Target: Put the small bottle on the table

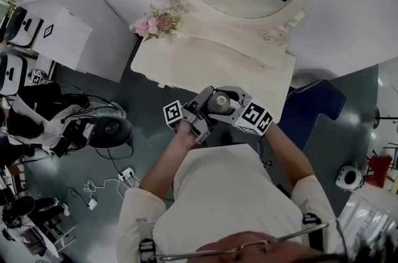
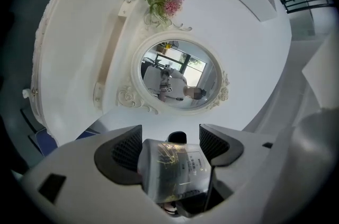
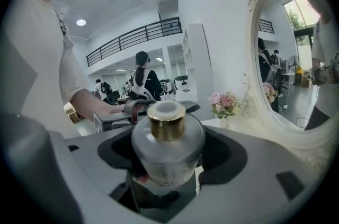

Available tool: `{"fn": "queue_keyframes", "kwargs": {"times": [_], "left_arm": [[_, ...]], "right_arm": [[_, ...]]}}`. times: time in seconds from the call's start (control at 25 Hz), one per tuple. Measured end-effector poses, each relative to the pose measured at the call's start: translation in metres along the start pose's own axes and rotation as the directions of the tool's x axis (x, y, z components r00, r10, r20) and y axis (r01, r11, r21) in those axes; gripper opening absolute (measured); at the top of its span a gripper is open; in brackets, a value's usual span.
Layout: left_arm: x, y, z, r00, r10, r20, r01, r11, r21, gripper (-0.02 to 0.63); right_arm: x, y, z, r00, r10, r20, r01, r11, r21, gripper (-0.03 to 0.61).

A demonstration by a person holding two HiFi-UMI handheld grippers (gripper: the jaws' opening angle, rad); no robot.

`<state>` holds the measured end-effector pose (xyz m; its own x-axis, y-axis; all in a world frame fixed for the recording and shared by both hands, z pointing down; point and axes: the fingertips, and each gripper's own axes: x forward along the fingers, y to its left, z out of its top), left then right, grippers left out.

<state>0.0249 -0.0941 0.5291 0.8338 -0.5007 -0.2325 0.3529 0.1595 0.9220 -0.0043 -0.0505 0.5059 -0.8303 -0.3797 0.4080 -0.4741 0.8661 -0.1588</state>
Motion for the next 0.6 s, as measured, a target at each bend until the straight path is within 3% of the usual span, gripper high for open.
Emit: {"fn": "queue_keyframes", "kwargs": {"times": [0.6], "left_arm": [[0.023,-0.009,0.081,0.974,0.072,-0.214,-0.086,0.995,-0.053,0.330]], "right_arm": [[0.061,-0.068,0.027,0.980,-0.197,-0.002,0.196,0.972,0.132,0.345]]}}
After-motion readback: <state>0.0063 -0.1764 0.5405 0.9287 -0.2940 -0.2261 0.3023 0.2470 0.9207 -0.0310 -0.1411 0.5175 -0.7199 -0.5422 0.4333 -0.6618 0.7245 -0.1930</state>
